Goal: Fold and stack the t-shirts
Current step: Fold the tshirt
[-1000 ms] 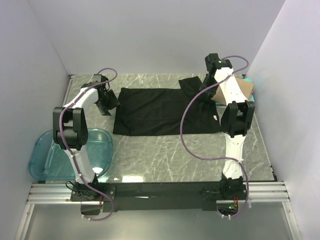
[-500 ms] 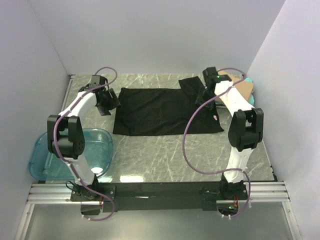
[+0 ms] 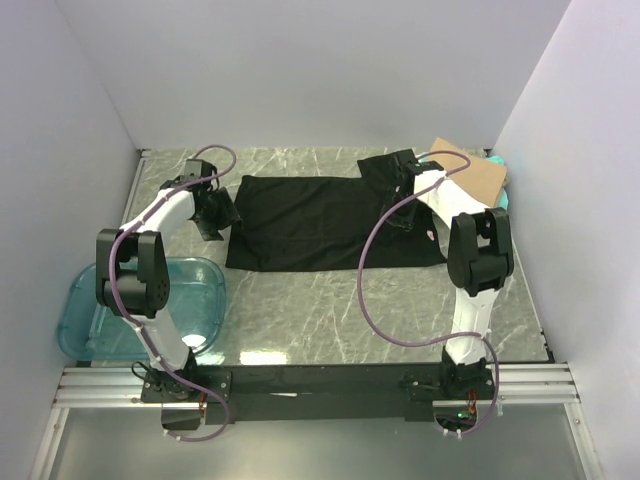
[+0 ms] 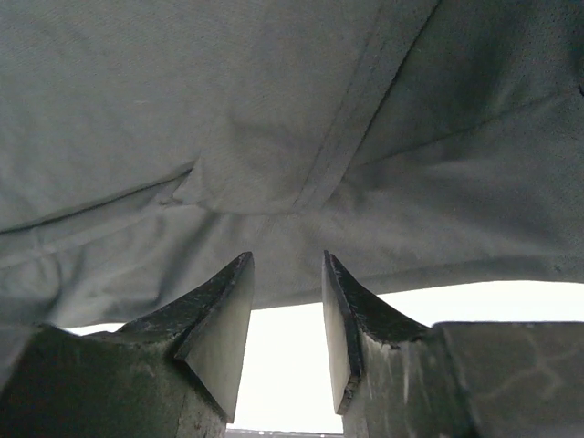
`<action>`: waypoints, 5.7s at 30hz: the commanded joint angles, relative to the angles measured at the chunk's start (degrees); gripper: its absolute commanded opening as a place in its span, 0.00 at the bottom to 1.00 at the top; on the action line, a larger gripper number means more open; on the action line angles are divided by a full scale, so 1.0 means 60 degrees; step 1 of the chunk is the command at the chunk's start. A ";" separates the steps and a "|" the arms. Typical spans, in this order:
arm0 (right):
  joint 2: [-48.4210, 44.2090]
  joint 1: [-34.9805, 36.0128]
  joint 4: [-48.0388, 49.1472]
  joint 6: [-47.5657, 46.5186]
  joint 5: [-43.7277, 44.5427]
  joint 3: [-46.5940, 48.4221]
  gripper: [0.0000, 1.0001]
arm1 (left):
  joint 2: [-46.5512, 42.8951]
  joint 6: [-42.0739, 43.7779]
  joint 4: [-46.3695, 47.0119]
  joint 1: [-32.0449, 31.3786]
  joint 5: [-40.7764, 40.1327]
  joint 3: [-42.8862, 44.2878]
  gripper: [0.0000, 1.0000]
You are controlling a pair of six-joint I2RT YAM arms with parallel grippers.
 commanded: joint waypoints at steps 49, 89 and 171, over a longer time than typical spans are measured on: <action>0.1542 0.0065 -0.0381 0.0396 0.0449 0.1818 0.09 | 0.0619 0.0558 -0.0199 0.0071 0.0227 0.0624 0.67; 0.2200 0.0094 -0.0894 0.0030 0.0332 0.3312 0.00 | 0.0180 0.0514 -0.0199 0.0071 0.0256 0.0097 0.66; -0.2677 -0.3260 0.2182 0.0499 0.0537 -0.3704 0.56 | 0.1351 -0.0204 0.0562 0.0071 0.1121 0.0800 0.57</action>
